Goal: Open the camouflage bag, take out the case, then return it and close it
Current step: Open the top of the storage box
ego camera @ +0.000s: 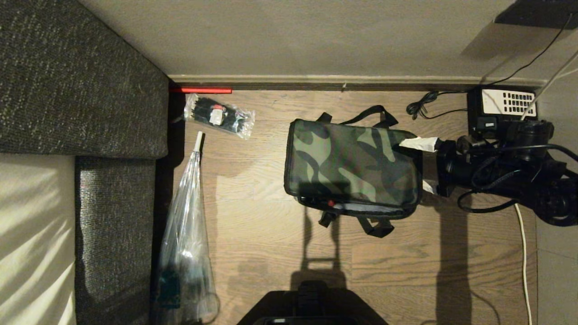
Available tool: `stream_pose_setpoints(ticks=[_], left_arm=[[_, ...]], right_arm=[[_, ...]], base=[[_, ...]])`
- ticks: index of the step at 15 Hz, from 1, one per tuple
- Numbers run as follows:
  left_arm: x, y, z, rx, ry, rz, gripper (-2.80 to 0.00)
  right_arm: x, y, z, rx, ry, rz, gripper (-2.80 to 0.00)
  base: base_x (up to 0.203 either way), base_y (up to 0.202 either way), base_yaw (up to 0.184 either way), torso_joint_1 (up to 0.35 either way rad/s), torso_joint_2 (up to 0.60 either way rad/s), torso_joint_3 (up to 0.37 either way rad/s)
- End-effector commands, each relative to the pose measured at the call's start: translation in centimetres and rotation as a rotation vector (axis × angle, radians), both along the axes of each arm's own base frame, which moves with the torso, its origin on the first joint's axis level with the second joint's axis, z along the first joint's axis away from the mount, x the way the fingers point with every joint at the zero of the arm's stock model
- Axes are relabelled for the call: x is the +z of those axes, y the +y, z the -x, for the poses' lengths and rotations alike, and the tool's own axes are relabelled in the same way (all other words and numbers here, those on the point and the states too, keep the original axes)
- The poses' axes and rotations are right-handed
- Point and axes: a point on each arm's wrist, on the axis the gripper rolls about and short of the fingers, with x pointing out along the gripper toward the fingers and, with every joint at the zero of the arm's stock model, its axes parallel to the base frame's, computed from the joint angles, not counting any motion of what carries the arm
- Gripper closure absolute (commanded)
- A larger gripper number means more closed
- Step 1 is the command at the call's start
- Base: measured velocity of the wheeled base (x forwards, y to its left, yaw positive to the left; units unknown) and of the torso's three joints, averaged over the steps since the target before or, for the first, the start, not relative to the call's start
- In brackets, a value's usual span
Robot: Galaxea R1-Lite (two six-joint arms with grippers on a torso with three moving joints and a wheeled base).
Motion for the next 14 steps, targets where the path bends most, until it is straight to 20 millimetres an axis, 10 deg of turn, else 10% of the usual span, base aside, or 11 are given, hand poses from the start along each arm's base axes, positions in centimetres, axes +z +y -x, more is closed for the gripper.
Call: stream_pose_setpoints(ticks=[1,14], left_arm=[[0.0,0.0,0.0,0.001,-0.001,0.000,0.00],[0.0,0.0,0.0,0.001,-0.001,0.000,0.00]], right_arm=[[1.1,-0.1,0.4,-0.005,-0.026,-0.016,-2.80],[5.5,-2.3,1.9,-0.107,-0.150,-0.133,-2.80]], base=[[0.000,0.000,0.000,0.000,0.00,0.000],[0.000,0.000,0.000,0.000,0.00,0.000]])
